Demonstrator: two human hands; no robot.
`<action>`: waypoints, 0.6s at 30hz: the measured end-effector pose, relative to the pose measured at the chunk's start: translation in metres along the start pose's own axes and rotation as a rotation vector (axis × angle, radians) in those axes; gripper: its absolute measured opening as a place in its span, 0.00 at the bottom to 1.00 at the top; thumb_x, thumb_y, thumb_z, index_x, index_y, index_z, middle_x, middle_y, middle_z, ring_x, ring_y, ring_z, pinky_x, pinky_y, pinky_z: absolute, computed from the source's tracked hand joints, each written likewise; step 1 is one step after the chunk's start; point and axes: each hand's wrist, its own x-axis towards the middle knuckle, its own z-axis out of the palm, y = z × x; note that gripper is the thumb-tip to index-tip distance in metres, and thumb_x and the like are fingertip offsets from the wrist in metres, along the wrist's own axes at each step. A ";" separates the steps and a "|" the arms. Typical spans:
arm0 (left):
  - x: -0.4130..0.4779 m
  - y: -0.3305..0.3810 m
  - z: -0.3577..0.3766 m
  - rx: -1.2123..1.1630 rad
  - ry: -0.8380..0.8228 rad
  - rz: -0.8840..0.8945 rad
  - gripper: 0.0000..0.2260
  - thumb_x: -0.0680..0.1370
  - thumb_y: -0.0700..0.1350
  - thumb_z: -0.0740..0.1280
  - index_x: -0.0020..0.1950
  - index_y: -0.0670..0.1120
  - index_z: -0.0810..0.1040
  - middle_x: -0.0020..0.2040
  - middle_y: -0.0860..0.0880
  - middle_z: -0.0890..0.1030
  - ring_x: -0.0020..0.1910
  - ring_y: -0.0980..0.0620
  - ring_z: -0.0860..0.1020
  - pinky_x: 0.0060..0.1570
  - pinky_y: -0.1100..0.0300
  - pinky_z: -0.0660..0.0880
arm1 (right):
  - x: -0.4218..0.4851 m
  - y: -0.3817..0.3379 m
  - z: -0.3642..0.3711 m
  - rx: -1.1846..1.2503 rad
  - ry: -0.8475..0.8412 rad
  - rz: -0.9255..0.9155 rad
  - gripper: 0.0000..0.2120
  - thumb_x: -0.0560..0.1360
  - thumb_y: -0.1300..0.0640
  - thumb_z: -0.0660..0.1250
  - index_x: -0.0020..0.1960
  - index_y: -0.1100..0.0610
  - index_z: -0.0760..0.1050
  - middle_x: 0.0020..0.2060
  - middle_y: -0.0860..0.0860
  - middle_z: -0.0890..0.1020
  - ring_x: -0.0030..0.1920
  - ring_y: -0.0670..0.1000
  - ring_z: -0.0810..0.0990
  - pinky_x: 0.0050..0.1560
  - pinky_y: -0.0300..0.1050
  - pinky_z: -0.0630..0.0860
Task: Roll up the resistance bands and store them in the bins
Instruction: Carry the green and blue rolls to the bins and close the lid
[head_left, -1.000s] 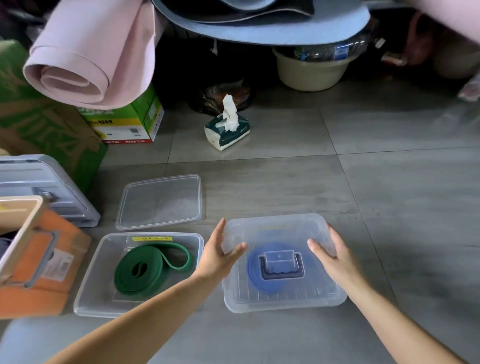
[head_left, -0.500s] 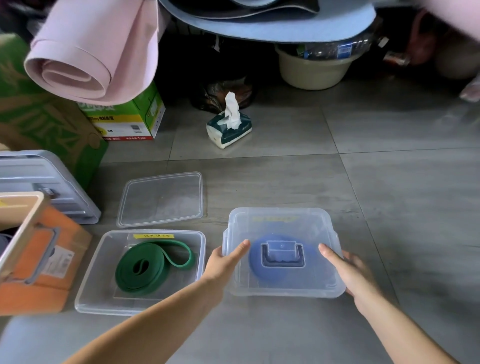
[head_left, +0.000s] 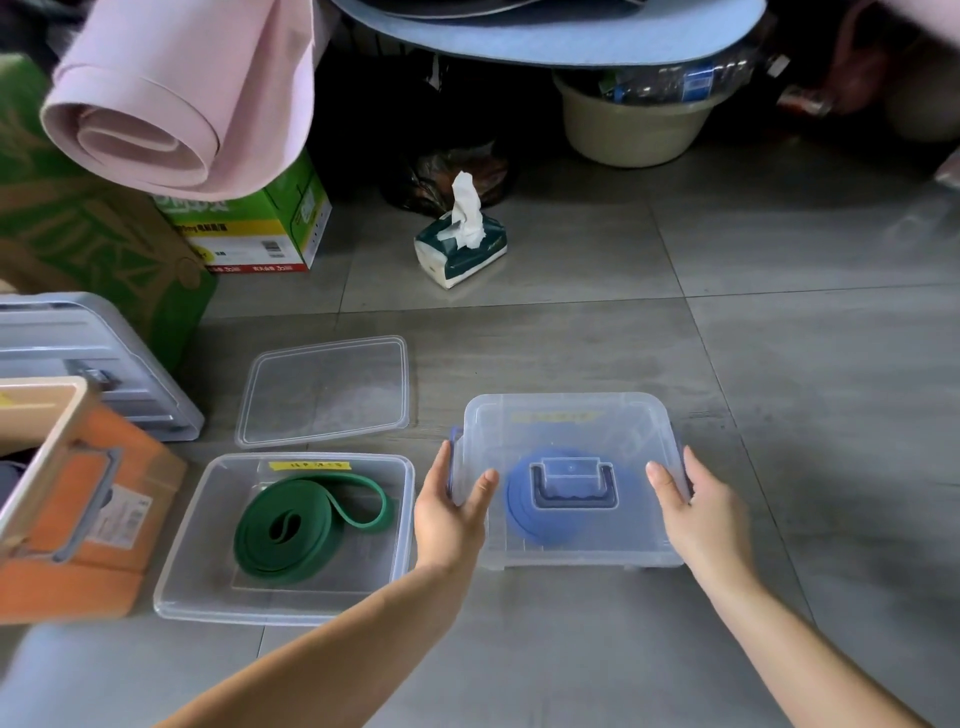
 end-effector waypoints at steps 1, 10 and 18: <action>0.001 0.000 0.003 -0.024 0.019 -0.008 0.27 0.75 0.45 0.69 0.73 0.50 0.66 0.69 0.56 0.71 0.69 0.58 0.68 0.69 0.60 0.63 | 0.002 -0.002 0.001 -0.048 -0.003 -0.013 0.30 0.77 0.45 0.60 0.74 0.59 0.60 0.70 0.55 0.69 0.69 0.58 0.69 0.63 0.48 0.67; 0.011 0.010 0.010 0.077 0.047 -0.018 0.22 0.76 0.45 0.68 0.69 0.49 0.70 0.67 0.51 0.72 0.65 0.51 0.72 0.66 0.50 0.68 | 0.010 -0.029 0.005 -0.251 0.004 -0.132 0.29 0.79 0.55 0.59 0.75 0.63 0.53 0.74 0.60 0.59 0.73 0.59 0.59 0.70 0.51 0.59; 0.026 0.009 -0.085 0.180 0.101 -0.030 0.20 0.76 0.43 0.67 0.67 0.49 0.68 0.62 0.53 0.72 0.60 0.54 0.73 0.63 0.49 0.71 | -0.003 -0.154 0.113 -0.159 -0.262 -0.808 0.16 0.73 0.59 0.68 0.61 0.59 0.77 0.68 0.55 0.71 0.66 0.57 0.70 0.64 0.47 0.67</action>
